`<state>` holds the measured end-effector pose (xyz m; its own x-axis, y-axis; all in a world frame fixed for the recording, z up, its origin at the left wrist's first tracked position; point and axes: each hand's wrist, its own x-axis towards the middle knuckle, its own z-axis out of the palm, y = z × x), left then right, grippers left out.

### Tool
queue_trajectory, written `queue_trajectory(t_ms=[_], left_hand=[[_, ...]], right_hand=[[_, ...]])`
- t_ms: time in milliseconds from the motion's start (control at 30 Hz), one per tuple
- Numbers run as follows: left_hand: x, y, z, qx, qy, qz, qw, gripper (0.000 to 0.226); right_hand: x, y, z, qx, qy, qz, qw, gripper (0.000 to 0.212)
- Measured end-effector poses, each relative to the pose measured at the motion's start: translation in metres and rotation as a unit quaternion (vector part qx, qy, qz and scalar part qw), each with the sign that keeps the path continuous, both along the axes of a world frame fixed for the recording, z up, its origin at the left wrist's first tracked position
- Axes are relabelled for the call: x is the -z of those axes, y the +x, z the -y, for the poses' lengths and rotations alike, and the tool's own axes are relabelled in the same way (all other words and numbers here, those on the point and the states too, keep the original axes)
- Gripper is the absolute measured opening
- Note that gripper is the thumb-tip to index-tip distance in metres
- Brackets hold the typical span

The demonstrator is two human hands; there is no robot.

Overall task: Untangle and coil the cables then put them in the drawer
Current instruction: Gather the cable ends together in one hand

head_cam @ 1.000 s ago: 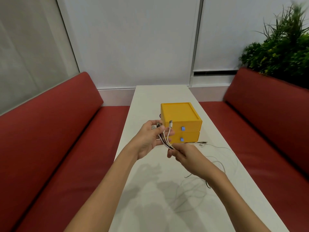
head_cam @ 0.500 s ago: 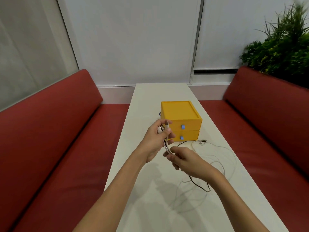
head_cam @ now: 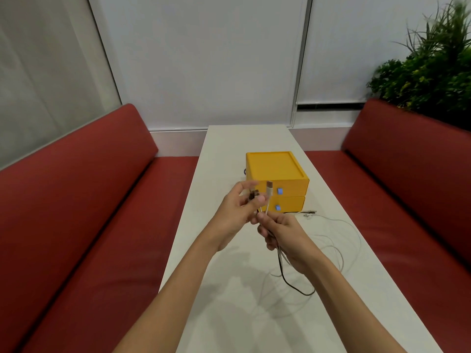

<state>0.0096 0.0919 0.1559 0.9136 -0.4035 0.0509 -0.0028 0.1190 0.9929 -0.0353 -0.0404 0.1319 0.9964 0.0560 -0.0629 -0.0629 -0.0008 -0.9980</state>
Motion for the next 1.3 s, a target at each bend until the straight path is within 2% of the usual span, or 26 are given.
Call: queue_trajectory(t_ms=[67, 167, 300, 467, 633, 900, 1000, 1133, 1233, 1300], left_hand=[[0.005, -0.001, -0.007, 0.006, -0.053, -0.051, 0.997, 0.034], [0.014, -0.003, -0.012, 0.001, -0.069, -0.072, 0.995, 0.026], [0.014, -0.006, -0.010, -0.018, -0.031, -0.033, 0.999, 0.013], [0.011, 0.000, -0.013, -0.044, -0.057, -0.049, 0.996, 0.029], [0.007, 0.000, -0.015, 0.011, -0.045, -0.033, 0.998, 0.043], [0.005, -0.004, -0.010, -0.026, 0.000, 0.017, 1.000, 0.032], [0.005, -0.003, -0.009, -0.066, -0.009, 0.019, 0.998, 0.030], [0.006, -0.001, -0.013, -0.095, -0.034, 0.012, 0.995, 0.028], [0.006, -0.001, -0.013, -0.100, -0.037, 0.016, 0.994, 0.026], [0.007, -0.001, -0.012, -0.103, -0.035, 0.019, 0.994, 0.026]], right_hand=[[-0.001, 0.001, 0.002, 0.002, 0.023, -0.003, 1.000, 0.026], [-0.002, 0.001, 0.004, -0.010, 0.020, -0.008, 1.000, 0.027], [-0.003, 0.000, 0.002, -0.039, -0.013, -0.010, 0.999, 0.028], [-0.003, -0.002, 0.005, -0.065, -0.047, -0.013, 0.997, 0.031], [-0.006, -0.005, 0.007, -0.093, -0.061, -0.041, 0.993, 0.030], [-0.006, -0.005, 0.009, -0.098, -0.052, -0.062, 0.992, 0.033], [-0.005, -0.006, 0.008, -0.087, -0.034, -0.051, 0.994, 0.032], [-0.002, -0.004, 0.008, -0.001, -0.005, -0.013, 1.000, 0.033], [0.004, 0.000, 0.006, 0.047, -0.090, 0.033, 0.994, 0.046], [0.005, 0.000, 0.003, 0.065, -0.172, 0.064, 0.981, 0.046]])
